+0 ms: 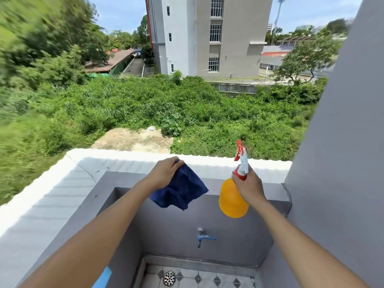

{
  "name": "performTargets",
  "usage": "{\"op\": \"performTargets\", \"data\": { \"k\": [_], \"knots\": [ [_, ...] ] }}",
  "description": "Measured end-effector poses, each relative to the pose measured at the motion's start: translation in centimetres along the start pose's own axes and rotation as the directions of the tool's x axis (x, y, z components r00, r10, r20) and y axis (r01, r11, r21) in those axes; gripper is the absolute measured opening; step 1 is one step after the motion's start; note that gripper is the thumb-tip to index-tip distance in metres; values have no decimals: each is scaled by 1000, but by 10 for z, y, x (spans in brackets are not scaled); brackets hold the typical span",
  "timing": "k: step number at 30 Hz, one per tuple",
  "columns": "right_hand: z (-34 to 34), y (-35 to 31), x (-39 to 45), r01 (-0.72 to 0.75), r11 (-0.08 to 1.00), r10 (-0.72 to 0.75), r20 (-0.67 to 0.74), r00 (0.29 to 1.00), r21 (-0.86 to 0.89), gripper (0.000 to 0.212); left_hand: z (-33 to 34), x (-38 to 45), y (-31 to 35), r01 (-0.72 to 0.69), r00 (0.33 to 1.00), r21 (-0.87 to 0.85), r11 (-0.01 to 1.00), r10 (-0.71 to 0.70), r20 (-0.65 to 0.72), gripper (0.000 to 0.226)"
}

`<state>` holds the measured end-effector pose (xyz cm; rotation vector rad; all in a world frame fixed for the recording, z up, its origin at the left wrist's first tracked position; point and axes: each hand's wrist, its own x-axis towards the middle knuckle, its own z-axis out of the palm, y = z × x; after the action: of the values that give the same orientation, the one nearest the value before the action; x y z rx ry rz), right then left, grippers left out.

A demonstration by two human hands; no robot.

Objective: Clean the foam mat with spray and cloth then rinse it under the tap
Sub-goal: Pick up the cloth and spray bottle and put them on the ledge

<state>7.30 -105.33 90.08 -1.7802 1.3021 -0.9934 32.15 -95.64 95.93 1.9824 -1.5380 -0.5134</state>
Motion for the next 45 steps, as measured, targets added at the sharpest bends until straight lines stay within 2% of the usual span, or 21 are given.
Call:
{"op": "performTargets", "data": {
  "k": [4,7,9,10,13,16,21,24,27,32,37,38,39,41,42,45],
  "knots": [
    [13,12,52,-2,1000,2,37,999,-18,11,9,50,-5,19,999,-5,1000,-19,44,27],
    [28,21,72,-37,999,39,73,997,-27,14,16,66,-22,75,984,10,997,-75,160,34],
    [39,29,83,-61,998,63,97,993,-29,14,22,78,-38,76,966,60,995,-88,245,21],
    [43,31,87,-72,997,74,95,993,-30,14,23,82,-43,67,956,58,996,-81,281,15],
    [57,35,98,-102,995,103,59,993,-21,13,23,97,-55,37,935,38,999,-48,350,23],
    [71,36,104,-112,993,114,56,992,-26,13,25,109,-59,-60,915,61,996,30,403,14],
    [94,39,124,-197,980,197,19,980,12,14,43,141,-78,-141,905,56,988,105,411,12],
    [108,38,137,-240,971,240,-4,971,19,12,58,163,-90,-145,865,66,987,94,493,24],
    [117,47,141,-306,951,307,-18,952,42,21,72,181,-96,-116,802,65,991,55,595,27],
    [121,58,150,-357,932,357,16,934,61,27,91,224,-123,-96,743,83,992,15,670,32],
    [125,70,152,-359,931,360,1,933,67,31,123,267,-159,-134,767,146,980,9,642,25],
    [125,72,152,-359,931,359,3,933,63,32,130,272,-165,-132,774,156,979,3,633,29],
    [125,74,153,-357,932,357,3,934,57,32,136,275,-171,-134,790,189,973,-10,614,41],
    [125,76,154,-356,933,356,0,934,57,32,147,275,-181,-197,866,358,913,-8,499,63],
    [125,76,155,-358,932,358,-2,934,61,32,150,271,-184,-225,910,430,874,30,414,64],
    [126,75,154,-356,932,357,0,934,67,32,153,242,-190,-212,976,431,877,169,136,41]
  ]
}}
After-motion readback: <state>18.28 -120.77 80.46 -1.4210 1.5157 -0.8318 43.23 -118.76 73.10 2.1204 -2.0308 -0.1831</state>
